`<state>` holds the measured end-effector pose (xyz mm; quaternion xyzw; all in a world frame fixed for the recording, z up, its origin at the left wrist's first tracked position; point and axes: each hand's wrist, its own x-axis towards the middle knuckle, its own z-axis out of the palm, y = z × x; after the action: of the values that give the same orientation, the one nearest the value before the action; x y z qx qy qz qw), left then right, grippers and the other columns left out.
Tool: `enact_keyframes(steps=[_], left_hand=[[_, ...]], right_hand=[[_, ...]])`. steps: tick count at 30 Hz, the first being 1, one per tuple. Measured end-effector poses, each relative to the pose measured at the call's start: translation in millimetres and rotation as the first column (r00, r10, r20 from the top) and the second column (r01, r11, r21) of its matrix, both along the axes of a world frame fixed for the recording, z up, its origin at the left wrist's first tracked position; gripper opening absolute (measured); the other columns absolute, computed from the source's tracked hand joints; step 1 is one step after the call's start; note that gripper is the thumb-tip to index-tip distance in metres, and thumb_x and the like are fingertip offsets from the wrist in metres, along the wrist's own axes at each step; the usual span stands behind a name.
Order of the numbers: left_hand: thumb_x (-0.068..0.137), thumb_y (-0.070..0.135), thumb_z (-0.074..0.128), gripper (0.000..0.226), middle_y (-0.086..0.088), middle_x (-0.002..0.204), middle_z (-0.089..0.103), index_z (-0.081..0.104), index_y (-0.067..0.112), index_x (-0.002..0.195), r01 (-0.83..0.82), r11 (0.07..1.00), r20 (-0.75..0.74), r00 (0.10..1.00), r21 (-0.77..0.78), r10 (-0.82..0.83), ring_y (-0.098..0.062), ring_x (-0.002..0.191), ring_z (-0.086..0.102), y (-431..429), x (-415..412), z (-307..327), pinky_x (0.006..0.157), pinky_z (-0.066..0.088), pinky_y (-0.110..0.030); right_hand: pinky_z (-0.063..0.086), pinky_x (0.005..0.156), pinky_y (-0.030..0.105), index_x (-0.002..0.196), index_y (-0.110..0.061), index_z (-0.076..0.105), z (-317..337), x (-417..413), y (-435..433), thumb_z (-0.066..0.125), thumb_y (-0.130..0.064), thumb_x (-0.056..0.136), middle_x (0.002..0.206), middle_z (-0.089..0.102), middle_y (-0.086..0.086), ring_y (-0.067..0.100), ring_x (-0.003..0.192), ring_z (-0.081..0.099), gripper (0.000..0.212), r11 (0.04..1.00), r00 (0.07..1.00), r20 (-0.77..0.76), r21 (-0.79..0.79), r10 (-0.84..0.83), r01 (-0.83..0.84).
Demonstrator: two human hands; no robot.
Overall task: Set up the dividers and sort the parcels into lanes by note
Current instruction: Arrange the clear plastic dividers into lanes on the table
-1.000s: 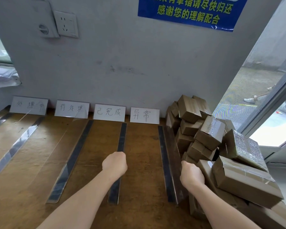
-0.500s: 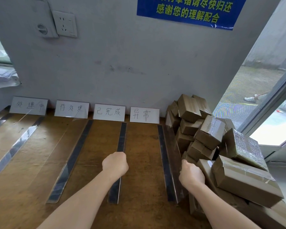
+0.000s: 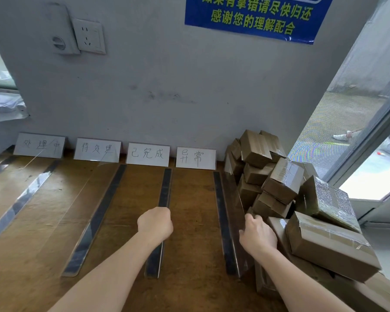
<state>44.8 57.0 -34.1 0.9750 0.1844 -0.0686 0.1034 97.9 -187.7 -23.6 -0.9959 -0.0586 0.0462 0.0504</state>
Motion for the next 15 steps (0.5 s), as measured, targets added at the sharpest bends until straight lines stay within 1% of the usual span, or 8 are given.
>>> enact_keyframes(steps=[2, 4, 6, 8, 10, 12, 15], left_hand=[[0.097, 0.015, 0.046, 0.016, 0.009, 0.07, 0.043, 0.057, 0.021, 0.086, 0.013, 1.0, -0.003, 1.0, 0.016, -0.013, -0.013, 0.074, 0.051, 1, 0, 3, 0.05, 0.031, -0.024], [0.097, 0.015, 0.046, 0.016, 0.009, 0.072, 0.044, 0.058, 0.02, 0.089, 0.026, 0.999, 0.024, 0.999, 0.023, -0.026, -0.012, 0.075, 0.051, 2, 0, 5, 0.053, 0.034, -0.024], [0.096, 0.013, 0.046, 0.015, 0.007, 0.08, 0.053, 0.059, 0.019, 0.09, 0.039, 0.999, 0.046, 0.998, 0.03, -0.04, -0.012, 0.077, 0.052, 3, 0, 6, 0.058, 0.038, -0.026], [0.095, 0.014, 0.048, 0.014, 0.002, 0.093, 0.06, 0.062, 0.017, 0.098, 0.053, 0.997, 0.066, 0.996, 0.056, -0.057, -0.014, 0.084, 0.054, 3, -1, 8, 0.062, 0.04, -0.027], [0.096, 0.017, 0.05, 0.017, -0.001, 0.104, 0.06, 0.062, 0.016, 0.107, 0.085, 0.992, 0.101, 0.99, 0.093, -0.094, -0.017, 0.097, 0.054, 1, -1, 11, 0.068, 0.041, -0.028], [0.096, 0.018, 0.05, 0.022, -0.003, 0.112, 0.059, 0.061, 0.015, 0.114, 0.123, 0.982, 0.128, 0.982, 0.145, -0.142, -0.019, 0.105, 0.052, -1, -1, 15, 0.076, 0.044, -0.03], [0.095, 0.019, 0.051, 0.029, -0.003, 0.121, 0.058, 0.059, 0.015, 0.122, 0.17, 0.961, 0.161, 0.965, 0.217, -0.207, -0.02, 0.113, 0.051, -6, 3, 26, 0.088, 0.045, -0.032]], right_hand=[[0.043, 0.063, 0.025, 0.129, -0.02, 0.05, 0, 0, -1, 0.057, -0.032, 0.096, 0.124, 0.055, 0.004, 0.019, 0.101, 0.063, 0.036, 1.0, 1.0, 0.014, 0.003, 0.014, -0.014], [0.047, 0.065, 0.023, 0.131, -0.021, 0.05, 1, 0, -1, 0.059, -0.032, 0.095, 0.126, 0.054, 0.004, 0.017, 0.101, 0.062, 0.038, 0.999, 0.999, 0.024, 0.022, 0.031, -0.032], [0.048, 0.071, 0.023, 0.133, -0.022, 0.049, 2, 0, -2, 0.059, -0.032, 0.095, 0.128, 0.054, 0.003, 0.018, 0.108, 0.059, 0.041, 0.998, 0.998, 0.026, 0.03, 0.049, -0.05], [0.049, 0.078, 0.026, 0.136, -0.022, 0.049, 4, 0, -1, 0.059, -0.033, 0.095, 0.13, 0.054, 0.003, 0.019, 0.116, 0.055, 0.043, 0.997, 0.997, 0.036, 0.031, 0.069, -0.07], [0.05, 0.085, 0.027, 0.137, -0.022, 0.048, 8, -1, 0, 0.058, -0.034, 0.095, 0.131, 0.055, 0.002, 0.019, 0.12, 0.053, 0.045, 0.995, 0.995, 0.054, 0.032, 0.088, -0.09], [0.049, 0.089, 0.029, 0.137, -0.021, 0.049, 12, -2, 1, 0.057, -0.035, 0.096, 0.131, 0.056, 0.002, 0.02, 0.121, 0.052, 0.044, 0.994, 0.992, 0.071, 0.022, 0.106, -0.108], [0.049, 0.09, 0.029, 0.134, -0.02, 0.051, 20, -5, 2, 0.057, -0.036, 0.095, 0.128, 0.056, 0.002, 0.02, 0.119, 0.052, 0.042, 0.992, 0.988, 0.097, 0.024, 0.123, -0.125]])
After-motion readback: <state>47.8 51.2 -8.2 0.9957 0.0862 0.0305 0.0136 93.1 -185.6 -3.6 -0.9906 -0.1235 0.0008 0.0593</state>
